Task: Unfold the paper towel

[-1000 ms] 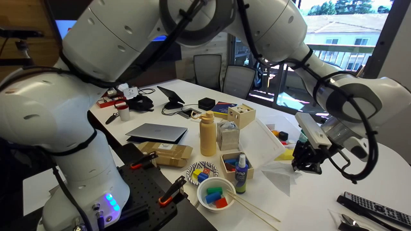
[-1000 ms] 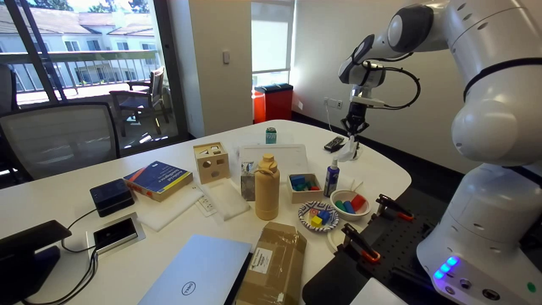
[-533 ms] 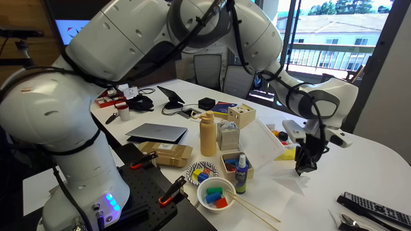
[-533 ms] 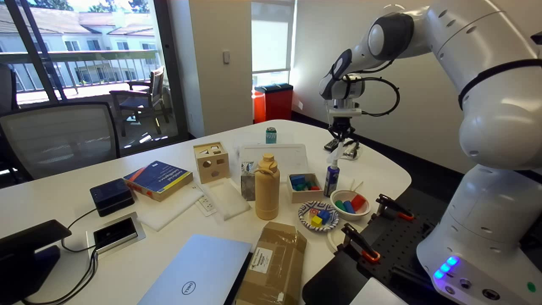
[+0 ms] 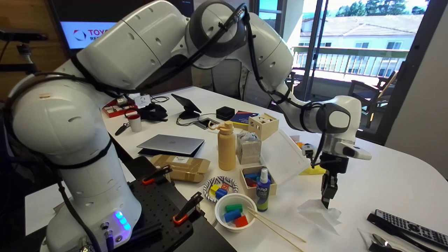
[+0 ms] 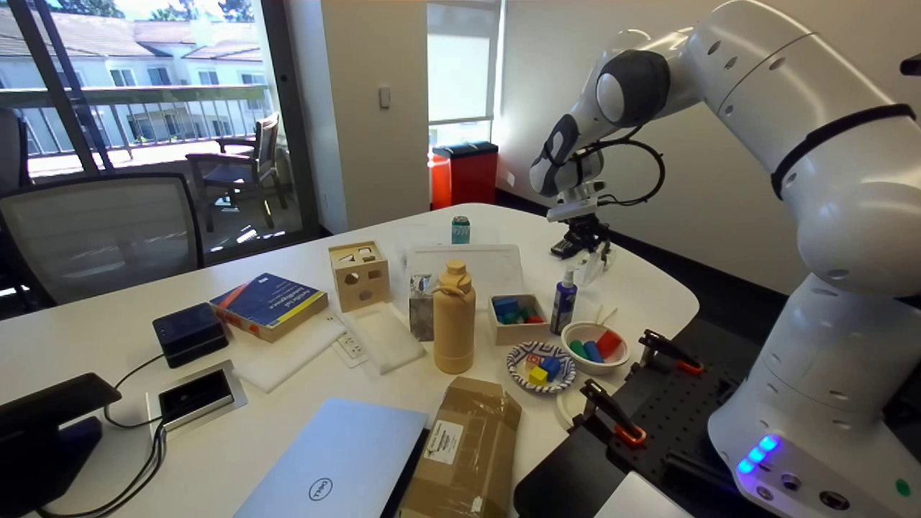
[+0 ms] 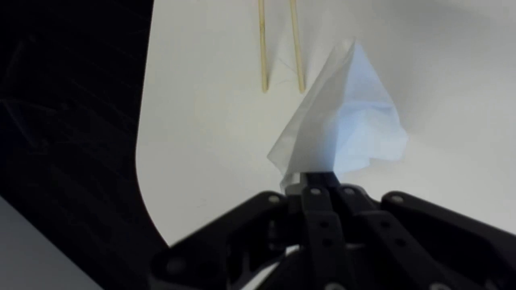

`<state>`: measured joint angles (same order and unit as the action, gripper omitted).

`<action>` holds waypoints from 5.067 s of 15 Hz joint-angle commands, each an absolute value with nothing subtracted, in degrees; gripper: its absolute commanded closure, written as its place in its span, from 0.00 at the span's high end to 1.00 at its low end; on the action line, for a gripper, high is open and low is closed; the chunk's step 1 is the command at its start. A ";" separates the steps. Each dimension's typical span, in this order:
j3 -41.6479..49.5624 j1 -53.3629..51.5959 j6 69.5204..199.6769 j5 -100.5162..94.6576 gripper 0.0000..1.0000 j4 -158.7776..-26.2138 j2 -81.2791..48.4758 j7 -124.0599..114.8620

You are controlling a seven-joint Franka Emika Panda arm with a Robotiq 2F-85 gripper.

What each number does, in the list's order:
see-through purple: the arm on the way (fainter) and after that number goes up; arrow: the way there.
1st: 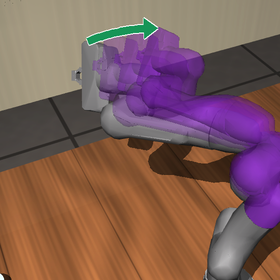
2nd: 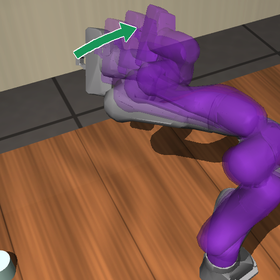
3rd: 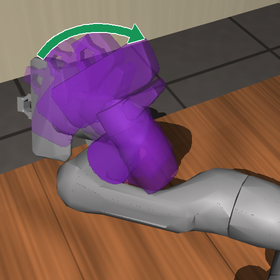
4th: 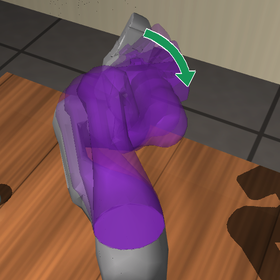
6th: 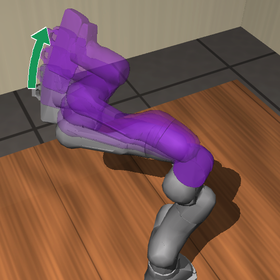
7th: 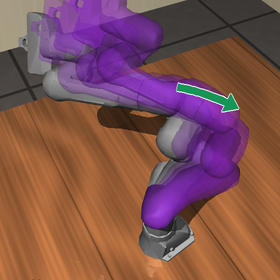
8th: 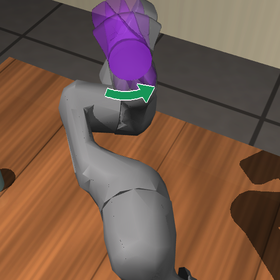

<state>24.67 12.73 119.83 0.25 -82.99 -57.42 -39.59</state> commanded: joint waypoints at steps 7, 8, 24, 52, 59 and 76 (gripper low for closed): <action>24.11 11.41 116.15 -4.86 0.56 -81.17 -62.69 -47.93; 23.72 11.57 116.81 -4.65 0.65 -81.09 -62.88 -47.66; 23.60 19.29 113.27 4.11 1.00 -88.02 -59.08 -48.99; 22.54 17.73 124.26 8.02 0.00 -90.83 -58.50 -49.00; 25.10 11.78 132.54 4.97 0.00 -91.35 -58.00 -53.11; 24.56 7.76 160.87 4.19 0.00 -91.02 -64.19 -51.64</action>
